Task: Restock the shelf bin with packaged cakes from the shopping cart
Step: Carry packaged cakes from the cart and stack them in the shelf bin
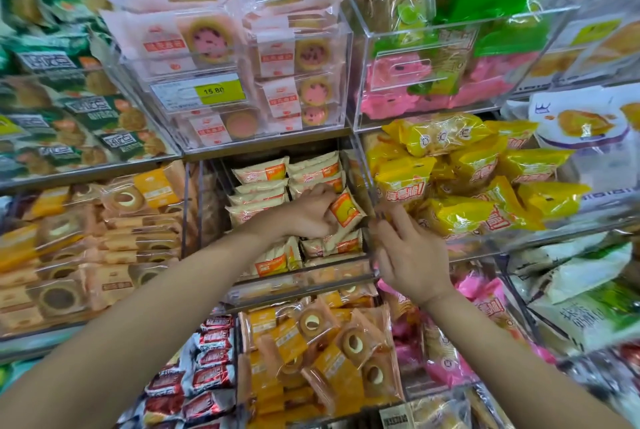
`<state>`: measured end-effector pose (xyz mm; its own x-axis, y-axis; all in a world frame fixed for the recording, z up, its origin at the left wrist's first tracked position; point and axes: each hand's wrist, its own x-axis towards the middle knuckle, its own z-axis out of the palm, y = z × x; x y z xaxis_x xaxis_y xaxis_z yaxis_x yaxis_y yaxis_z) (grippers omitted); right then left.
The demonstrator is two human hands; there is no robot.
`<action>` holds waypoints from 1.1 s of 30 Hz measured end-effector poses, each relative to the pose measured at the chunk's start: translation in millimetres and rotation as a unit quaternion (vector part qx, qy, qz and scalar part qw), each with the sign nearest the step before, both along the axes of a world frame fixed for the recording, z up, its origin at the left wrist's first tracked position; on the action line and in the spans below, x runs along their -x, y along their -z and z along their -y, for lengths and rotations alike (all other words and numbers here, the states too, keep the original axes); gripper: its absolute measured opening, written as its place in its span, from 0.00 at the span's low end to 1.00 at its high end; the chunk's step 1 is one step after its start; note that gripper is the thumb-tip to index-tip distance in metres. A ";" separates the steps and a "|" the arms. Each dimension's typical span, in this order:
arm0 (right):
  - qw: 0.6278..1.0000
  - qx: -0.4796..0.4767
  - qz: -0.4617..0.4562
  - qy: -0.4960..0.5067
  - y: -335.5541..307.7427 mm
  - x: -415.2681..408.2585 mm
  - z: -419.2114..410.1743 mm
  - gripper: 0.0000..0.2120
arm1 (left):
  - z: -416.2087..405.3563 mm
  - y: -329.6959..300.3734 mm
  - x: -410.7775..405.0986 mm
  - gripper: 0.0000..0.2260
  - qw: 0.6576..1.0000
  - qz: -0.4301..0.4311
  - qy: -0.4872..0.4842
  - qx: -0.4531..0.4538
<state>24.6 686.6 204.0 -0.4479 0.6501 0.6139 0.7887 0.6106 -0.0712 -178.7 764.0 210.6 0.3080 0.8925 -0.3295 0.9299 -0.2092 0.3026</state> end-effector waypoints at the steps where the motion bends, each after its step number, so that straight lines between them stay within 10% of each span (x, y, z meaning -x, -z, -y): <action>1: 1.000 -0.001 -0.001 0.001 0.1 0.2 0.1 0.11 | 0.7 -0.9 1.7 0.26 1.000 0.018 -0.006 0.008; 9: 1.000 0.003 0.001 0.003 1.9 0.6 -0.9 0.13 | 14.5 -13.4 0.5 0.09 0.991 0.053 0.003 -0.122; 20: 1.000 -0.001 -0.003 0.002 2.5 0.5 -0.8 0.11 | 18.0 -49.0 8.8 0.12 0.962 -0.047 0.066 -0.260; 33: 1.000 -0.007 -0.006 -0.004 4.0 -0.1 -2.3 0.10 | 4.2 -10.0 -2.0 0.26 0.959 -0.170 0.095 -0.206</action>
<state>24.7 688.9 200.0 -0.4461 0.6379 0.6277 0.7825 0.6184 -0.0724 -176.7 759.8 220.6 0.4148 0.9072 -0.0702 0.8937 -0.4207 -0.1557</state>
